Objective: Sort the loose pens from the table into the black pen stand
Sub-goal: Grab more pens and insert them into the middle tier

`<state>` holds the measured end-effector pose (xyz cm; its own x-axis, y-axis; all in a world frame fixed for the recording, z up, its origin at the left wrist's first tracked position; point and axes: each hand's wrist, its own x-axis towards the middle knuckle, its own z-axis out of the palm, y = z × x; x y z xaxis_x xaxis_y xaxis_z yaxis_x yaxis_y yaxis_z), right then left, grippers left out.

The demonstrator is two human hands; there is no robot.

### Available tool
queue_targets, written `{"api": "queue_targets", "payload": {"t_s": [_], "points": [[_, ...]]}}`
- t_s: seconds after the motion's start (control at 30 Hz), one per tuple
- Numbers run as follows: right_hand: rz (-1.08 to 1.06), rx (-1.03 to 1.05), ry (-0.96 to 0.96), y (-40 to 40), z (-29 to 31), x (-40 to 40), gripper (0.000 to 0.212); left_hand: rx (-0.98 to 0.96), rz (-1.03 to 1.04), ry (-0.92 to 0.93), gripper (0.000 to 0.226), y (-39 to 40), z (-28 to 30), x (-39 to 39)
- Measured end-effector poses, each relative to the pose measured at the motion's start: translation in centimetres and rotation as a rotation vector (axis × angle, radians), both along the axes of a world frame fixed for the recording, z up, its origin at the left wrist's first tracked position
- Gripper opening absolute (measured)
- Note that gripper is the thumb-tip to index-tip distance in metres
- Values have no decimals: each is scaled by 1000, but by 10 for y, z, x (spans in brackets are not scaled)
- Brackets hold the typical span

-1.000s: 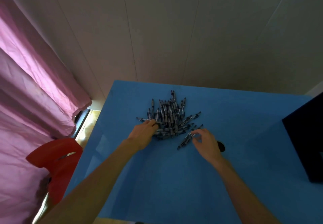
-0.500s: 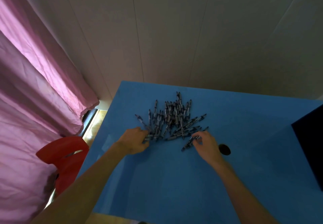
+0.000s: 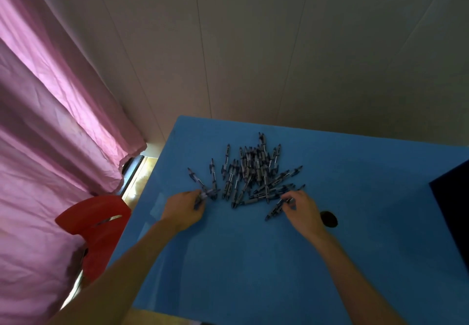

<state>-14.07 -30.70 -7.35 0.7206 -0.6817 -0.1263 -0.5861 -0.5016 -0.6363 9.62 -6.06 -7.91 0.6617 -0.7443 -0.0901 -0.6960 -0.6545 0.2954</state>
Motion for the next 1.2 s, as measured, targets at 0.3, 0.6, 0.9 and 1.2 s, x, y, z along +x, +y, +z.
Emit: {"api": "queue_targets", "payload": {"t_s": [0.3,0.6,0.9,1.2], "points": [[-10,-51,-1,-6,12,14,18,-126,639,368,56,-34,7,10],[-1,-53,-6,-10,13,19,17,-65,667,396,37,-60,16,15],[20,-64,-32,-12,21,23,14,-14,623,283,40,-51,11,15],[16,-69,-25,-11,17,17,17,9,583,247,49,-54,11,8]]}}
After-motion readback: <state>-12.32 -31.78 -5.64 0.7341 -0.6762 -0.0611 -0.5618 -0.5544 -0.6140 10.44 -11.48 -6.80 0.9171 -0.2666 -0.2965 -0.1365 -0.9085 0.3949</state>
